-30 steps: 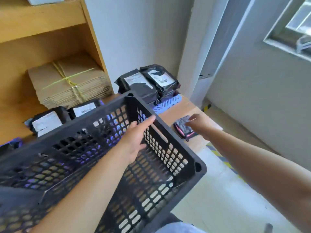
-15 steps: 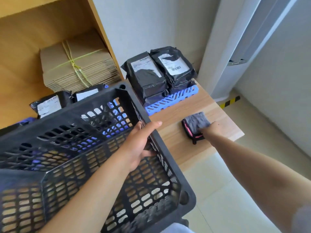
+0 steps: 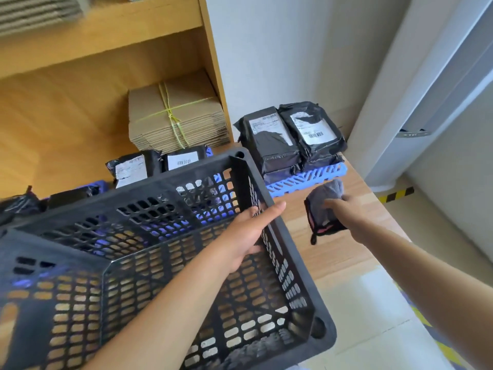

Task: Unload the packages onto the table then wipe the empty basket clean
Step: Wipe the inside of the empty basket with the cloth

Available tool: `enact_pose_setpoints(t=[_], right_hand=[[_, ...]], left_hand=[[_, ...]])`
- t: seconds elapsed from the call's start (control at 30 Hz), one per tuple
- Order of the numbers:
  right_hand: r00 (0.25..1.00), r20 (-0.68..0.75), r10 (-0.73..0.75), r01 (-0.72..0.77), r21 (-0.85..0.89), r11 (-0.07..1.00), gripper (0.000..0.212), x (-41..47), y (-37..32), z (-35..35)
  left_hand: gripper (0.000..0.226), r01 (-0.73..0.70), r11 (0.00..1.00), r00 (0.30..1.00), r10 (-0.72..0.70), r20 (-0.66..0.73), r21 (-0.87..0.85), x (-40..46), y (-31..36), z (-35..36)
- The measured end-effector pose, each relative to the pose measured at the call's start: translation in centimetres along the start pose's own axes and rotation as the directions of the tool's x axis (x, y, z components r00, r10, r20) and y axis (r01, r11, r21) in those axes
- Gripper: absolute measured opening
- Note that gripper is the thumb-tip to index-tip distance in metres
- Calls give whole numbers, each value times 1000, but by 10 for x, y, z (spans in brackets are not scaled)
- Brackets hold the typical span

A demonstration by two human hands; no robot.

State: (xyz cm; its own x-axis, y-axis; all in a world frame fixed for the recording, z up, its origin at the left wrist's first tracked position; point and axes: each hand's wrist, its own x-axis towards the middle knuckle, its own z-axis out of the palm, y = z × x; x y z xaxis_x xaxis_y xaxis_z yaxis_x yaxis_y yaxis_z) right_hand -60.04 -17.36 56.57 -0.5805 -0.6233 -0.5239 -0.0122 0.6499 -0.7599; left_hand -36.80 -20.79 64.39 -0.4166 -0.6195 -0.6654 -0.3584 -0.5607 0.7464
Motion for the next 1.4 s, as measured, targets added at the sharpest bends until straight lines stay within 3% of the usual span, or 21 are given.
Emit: enact_pose_setpoints(t=[0.1,0.17,0.23,0.3,0.37,0.4,0.43,0.5,0.53,0.6,0.67,0.77,0.9,0.97,1.03,1.1,1.17,1.23,1.27,1.3,1.4], right_hand=[[964,13,-265,264,-126,956,15,-25,-53,0],[868,-10,-497,477,-262,839,25,-40,-88,7],[696,-58,-716,647,-380,660,24,-54,-121,23],[478,-69,-876,784,-416,460,15,-65,-148,47],[261,22,-965,865,-448,224,12,-68,-162,76],[196,113,-974,870,-478,119,17,-68,-164,91],[205,251,-946,856,-514,49,25,-66,-162,105],[369,508,-778,797,-603,-16,40,-63,-150,130],[428,571,-700,764,-643,-57,45,-62,-142,137],[414,599,-685,768,-634,-90,39,-60,-135,140],[392,566,-725,831,-556,15,25,-61,-138,134],[411,490,-769,889,-402,220,24,-66,-143,126],[504,390,-770,857,-339,389,28,-76,-146,128],[517,441,-734,850,-361,383,33,-79,-152,127],[531,435,-727,846,-318,428,26,-77,-152,124],[583,243,-775,806,-289,516,21,-74,-148,121],[682,13,-731,696,-317,644,23,-72,-142,122],[848,34,-530,496,-406,768,36,-69,-136,128],[903,83,-421,413,-433,801,32,-70,-134,129],[926,105,-363,371,-431,822,23,-69,-132,130],[913,60,-404,398,-355,846,13,-73,-133,129]], left_hand=[[29,-213,976,956,218,-198,44,-8,7,-20],[12,-373,920,850,390,-354,119,-13,15,-42],[13,-447,839,715,543,-440,309,-23,26,-70],[20,-422,764,607,638,-474,488,-34,37,-100],[34,-312,727,568,658,-494,611,-42,44,-129],[41,-259,733,558,645,-522,629,-44,43,-143],[48,-227,756,548,620,-561,614,-45,41,-156],[57,-213,803,525,575,-628,557,-48,32,-174],[59,-213,812,520,565,-641,543,-49,26,-180],[60,-216,816,530,559,-637,536,-50,15,-186],[58,-221,816,543,557,-628,534,-48,7,-185],[49,-233,770,558,606,-567,594,-41,8,-175],[48,-328,535,552,777,-302,779,-21,45,-141],[57,-359,498,650,740,-171,789,-8,74,-121],[67,-325,516,802,595,-58,793,10,99,-107],[73,-270,463,897,440,46,844,28,116,-96],[76,-232,362,938,330,109,903,42,118,-88],[69,-173,204,928,361,91,963,52,112,-86],[60,-156,149,904,419,80,977,56,108,-87],[49,-149,137,875,479,67,979,56,105,-87],[28,-135,201,838,546,4,970,60,101,-86]])
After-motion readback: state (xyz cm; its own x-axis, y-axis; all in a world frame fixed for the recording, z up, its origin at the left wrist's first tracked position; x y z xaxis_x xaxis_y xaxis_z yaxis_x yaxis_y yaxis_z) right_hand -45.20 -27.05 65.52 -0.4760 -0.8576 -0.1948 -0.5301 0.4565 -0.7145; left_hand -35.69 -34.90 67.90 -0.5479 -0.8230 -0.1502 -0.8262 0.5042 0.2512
